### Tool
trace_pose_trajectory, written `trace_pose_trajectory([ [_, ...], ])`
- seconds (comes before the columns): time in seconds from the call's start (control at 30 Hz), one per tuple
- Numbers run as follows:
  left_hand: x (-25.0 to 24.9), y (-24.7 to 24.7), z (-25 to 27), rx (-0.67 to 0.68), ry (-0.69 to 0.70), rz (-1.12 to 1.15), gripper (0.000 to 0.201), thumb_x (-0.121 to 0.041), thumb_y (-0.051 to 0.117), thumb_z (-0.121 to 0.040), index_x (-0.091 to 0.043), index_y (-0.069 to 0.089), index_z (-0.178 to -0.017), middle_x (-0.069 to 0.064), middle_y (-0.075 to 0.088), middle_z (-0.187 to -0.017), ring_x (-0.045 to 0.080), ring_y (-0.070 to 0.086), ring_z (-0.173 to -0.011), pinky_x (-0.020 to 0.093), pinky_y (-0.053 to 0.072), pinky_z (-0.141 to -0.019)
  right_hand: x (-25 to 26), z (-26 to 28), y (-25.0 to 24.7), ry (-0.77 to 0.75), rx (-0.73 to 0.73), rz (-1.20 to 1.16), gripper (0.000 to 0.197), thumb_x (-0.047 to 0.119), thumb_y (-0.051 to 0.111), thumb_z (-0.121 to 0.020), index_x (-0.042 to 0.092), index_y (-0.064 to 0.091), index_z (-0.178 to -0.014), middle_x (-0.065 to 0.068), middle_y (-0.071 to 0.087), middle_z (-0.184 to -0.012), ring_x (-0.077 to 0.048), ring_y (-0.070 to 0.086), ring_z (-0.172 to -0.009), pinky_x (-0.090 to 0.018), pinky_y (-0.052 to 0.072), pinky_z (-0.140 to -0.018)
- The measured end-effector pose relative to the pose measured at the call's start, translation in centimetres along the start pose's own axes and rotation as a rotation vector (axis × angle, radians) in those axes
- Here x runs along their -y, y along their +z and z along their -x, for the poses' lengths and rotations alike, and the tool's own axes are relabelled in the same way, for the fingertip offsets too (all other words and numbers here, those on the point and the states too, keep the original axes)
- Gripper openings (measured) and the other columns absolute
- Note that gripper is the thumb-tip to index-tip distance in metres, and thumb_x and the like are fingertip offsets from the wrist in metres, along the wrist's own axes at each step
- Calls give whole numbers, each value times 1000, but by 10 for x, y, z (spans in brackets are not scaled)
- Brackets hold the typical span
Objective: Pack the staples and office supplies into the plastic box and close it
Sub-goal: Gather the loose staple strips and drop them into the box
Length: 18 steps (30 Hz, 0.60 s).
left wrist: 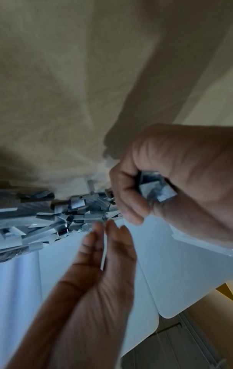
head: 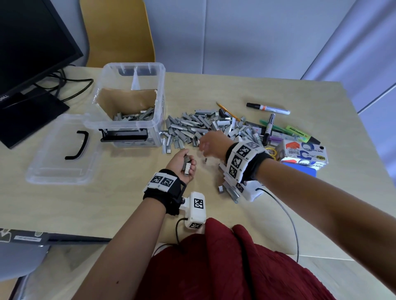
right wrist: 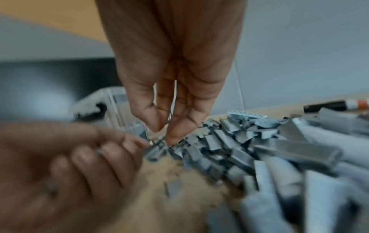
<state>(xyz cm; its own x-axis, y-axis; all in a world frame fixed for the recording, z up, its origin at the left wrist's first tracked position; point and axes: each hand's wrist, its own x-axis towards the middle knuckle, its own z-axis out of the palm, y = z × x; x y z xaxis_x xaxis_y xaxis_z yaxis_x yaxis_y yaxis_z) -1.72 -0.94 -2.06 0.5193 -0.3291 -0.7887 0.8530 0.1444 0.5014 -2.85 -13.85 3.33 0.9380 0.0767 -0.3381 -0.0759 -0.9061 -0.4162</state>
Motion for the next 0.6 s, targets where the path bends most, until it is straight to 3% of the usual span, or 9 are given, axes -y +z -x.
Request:
trace_pose_trajectory([
  [0.03, -1, -3, 0, -7, 0, 8, 41, -35, 37, -96, -16, 39, -61, -3, 44, -36, 7, 38, -25, 7, 24, -30, -2, 0, 5, 1, 39, 70, 12, 11, 62, -84, 11, 65, -96, -4, 64, -104, -19, 56, -103, -37, 44, -99],
  [0.1, -1, -8, 1, -20, 7, 39, 41, -36, 38, -96, -16, 39, -60, -3, 45, -36, 7, 39, -25, 7, 26, -29, -4, 0, 17, -25, 123, 185, 24, 9, 60, -86, 7, 64, -109, -9, 59, -117, -24, 53, -113, -35, 44, -99],
  [0.23, 3, -14, 2, -46, 25, 131, 43, -38, 40, -97, -12, 45, -63, 2, 51, -41, 11, 51, -32, 12, 41, -32, -1, -1, 26, -3, 121, 242, 19, 2, 50, -88, -2, 64, -100, -17, 62, -108, -29, 59, -103, -32, 49, -87],
  [0.3, 5, -16, 1, -51, 34, 150, 44, -36, 38, -98, -8, 47, -65, 4, 54, -42, 13, 56, -34, 15, 45, -33, 1, 0, 19, 38, 96, 192, 21, 5, 50, -90, -2, 64, -103, -15, 63, -109, -28, 59, -104, -33, 49, -91],
  [0.37, 5, -16, 1, -45, 42, 154, 44, -34, 38, -98, -6, 49, -67, 6, 57, -43, 14, 58, -35, 16, 46, -34, 0, -1, 10, 33, 24, 85, 20, 8, 53, -89, 0, 67, -101, -12, 64, -109, -27, 58, -106, -37, 47, -97],
  [0.43, 4, -14, 0, -33, 30, 149, 44, -35, 38, -98, -5, 51, -68, 6, 58, -44, 14, 60, -37, 16, 47, -37, 4, 5, 1, -10, -36, -87, 12, 8, 61, -84, 4, 67, -94, -7, 66, -101, -22, 60, -99, -38, 48, -94],
  [0.53, 3, -4, 3, 24, -17, 125, 43, -37, 39, -97, -8, 49, -67, 2, 56, -47, 12, 58, -38, 14, 45, -36, 11, 14, -7, -101, -35, -192, 15, 12, 68, -80, 10, 65, -95, 1, 63, -91, -12, 56, -84, -28, 47, -86],
  [0.6, 1, 2, 5, 56, -38, 50, 40, -38, 42, -95, -12, 47, -66, -1, 52, -44, 9, 51, -33, 11, 39, -32, 10, 23, -11, -116, -47, -192, 18, 11, 69, -80, 8, 65, -97, -2, 64, -94, -9, 53, -81, -22, 42, -80],
])
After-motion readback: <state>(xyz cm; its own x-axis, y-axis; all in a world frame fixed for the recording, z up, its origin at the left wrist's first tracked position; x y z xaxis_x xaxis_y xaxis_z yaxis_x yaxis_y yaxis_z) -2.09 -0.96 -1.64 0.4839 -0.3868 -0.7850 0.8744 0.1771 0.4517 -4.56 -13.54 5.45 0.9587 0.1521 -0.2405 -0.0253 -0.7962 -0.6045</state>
